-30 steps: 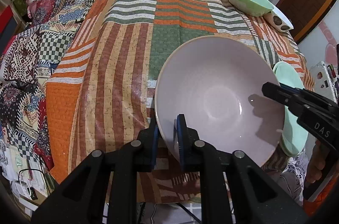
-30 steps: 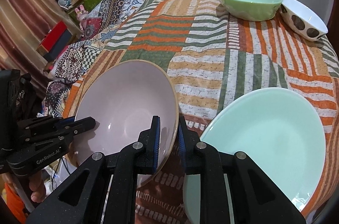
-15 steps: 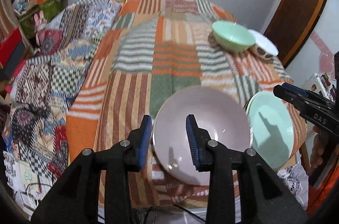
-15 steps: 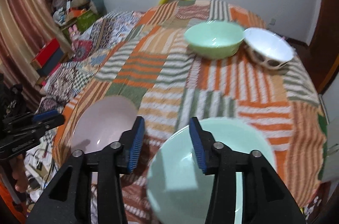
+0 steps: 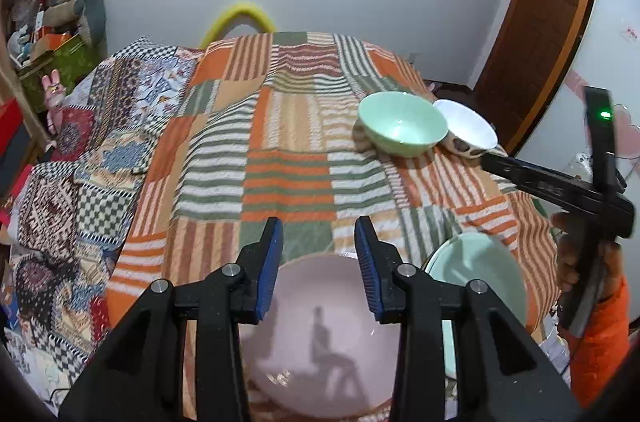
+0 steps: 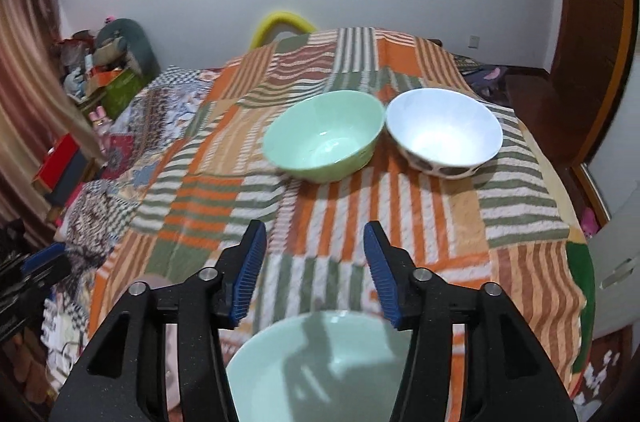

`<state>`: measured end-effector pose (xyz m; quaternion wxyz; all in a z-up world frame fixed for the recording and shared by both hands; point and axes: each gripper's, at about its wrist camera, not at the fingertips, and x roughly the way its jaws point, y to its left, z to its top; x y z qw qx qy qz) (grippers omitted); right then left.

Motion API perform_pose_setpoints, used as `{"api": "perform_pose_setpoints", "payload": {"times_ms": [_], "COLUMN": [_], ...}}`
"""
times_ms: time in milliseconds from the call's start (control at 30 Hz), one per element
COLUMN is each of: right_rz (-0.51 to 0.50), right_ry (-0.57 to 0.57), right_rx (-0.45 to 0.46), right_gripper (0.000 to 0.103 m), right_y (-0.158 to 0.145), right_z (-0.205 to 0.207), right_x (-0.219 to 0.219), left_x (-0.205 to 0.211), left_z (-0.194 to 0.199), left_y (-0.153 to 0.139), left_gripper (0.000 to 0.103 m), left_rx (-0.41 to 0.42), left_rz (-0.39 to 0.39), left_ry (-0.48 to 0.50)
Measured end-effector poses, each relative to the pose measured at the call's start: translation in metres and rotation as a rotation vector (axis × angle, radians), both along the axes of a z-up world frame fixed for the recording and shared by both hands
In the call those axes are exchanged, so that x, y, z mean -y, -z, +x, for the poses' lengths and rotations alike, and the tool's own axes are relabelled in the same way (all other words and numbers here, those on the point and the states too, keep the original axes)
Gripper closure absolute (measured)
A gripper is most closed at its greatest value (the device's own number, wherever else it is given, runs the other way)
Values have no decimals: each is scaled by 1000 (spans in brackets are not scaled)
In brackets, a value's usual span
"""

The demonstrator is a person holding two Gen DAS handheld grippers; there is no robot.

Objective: Organize plates and bowls
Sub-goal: 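Lower the pink bowl onto the light green plate and open both grippers, then move both grippers to the light green bowl and grip its rim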

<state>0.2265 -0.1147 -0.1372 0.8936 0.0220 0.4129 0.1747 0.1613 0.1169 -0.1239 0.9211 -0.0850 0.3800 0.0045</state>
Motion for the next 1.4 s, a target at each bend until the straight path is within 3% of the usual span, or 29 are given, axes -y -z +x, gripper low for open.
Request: {"api": "perform_pose_setpoints", "payload": {"times_ms": [133, 333, 567, 733, 900, 1400], "right_rz": [11, 26, -9, -9, -29, -1], "right_ry": [35, 74, 112, 87, 30, -196], "right_rx": [-24, -103, -141, -164, -129, -150], "right_gripper": [41, 40, 40, 69, 74, 81], "right_y": [8, 29, 51, 60, 58, 65], "right_z": [28, 75, 100, 107, 102, 77], "right_x": [2, -5, -13, -16, -18, -30], "left_x": [6, 12, 7, 1, 1, 24], "left_z": [15, 41, 75, 109, 136, 191], "left_y": [-1, 6, 21, 35, 49, 83], "left_gripper": [62, 59, 53, 53, 53, 53], "left_rx": [12, 4, -31, -77, -119, -227], "left_rz": [2, 9, 1, -11, -29, -38], "left_ry": [18, 39, 44, 34, 39, 63]}}
